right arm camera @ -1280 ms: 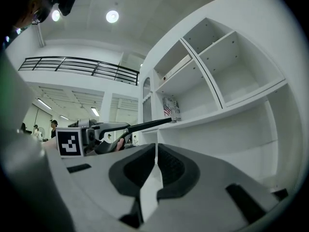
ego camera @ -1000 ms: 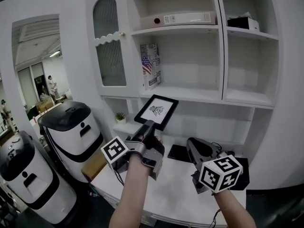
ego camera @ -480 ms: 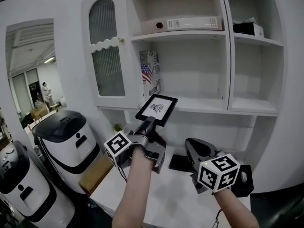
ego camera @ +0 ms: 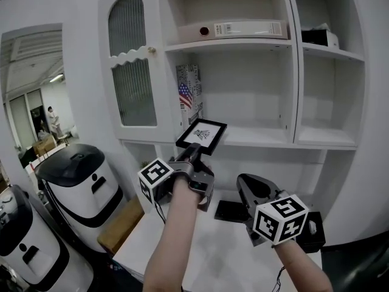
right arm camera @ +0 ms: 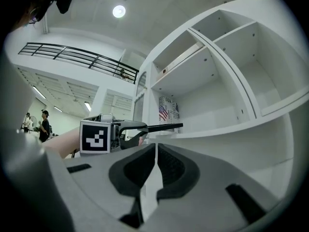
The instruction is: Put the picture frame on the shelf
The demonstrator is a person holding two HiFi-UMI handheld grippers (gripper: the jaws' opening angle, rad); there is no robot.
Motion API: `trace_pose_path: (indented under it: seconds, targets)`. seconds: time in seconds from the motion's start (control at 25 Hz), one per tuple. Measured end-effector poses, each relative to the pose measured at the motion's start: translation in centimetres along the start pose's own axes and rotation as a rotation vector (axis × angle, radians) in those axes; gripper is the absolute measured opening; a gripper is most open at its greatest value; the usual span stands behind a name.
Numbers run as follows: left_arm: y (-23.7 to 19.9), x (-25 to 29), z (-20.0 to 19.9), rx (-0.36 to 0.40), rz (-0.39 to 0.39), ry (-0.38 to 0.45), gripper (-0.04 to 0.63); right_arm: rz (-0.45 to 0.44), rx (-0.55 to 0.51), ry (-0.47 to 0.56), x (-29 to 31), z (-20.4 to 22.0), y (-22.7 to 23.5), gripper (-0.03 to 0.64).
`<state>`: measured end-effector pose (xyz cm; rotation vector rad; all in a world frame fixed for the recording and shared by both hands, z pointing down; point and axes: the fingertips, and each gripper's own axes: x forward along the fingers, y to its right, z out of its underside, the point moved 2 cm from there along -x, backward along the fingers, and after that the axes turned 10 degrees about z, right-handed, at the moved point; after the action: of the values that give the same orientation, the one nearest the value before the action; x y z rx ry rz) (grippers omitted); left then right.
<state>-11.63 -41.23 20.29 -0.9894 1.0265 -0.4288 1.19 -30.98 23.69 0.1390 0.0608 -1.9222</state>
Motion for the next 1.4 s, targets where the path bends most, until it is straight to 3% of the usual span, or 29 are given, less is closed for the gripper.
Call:
trace_pose_path:
  seconds: [0.32, 0.84, 1.4]
  targets:
    - [-1.7, 2.3, -0.7, -0.041, -0.022, 0.029, 0.06, 0.03, -0.003, -0.018, 1.1, 0.7, 1.4, 0.002]
    - [-3.2, 4.0, -1.8, -0.018, -0.077, 0.094, 0.06, 0.008, 0.002, -0.029, 2.9, 1.3, 2.7, 0.002]
    - [-3.9, 4.4, -1.5, -0.004, -0.083, 0.174, 0.06, -0.025, 0.008, -0.035, 3.6, 1.5, 4.4, 0.002]
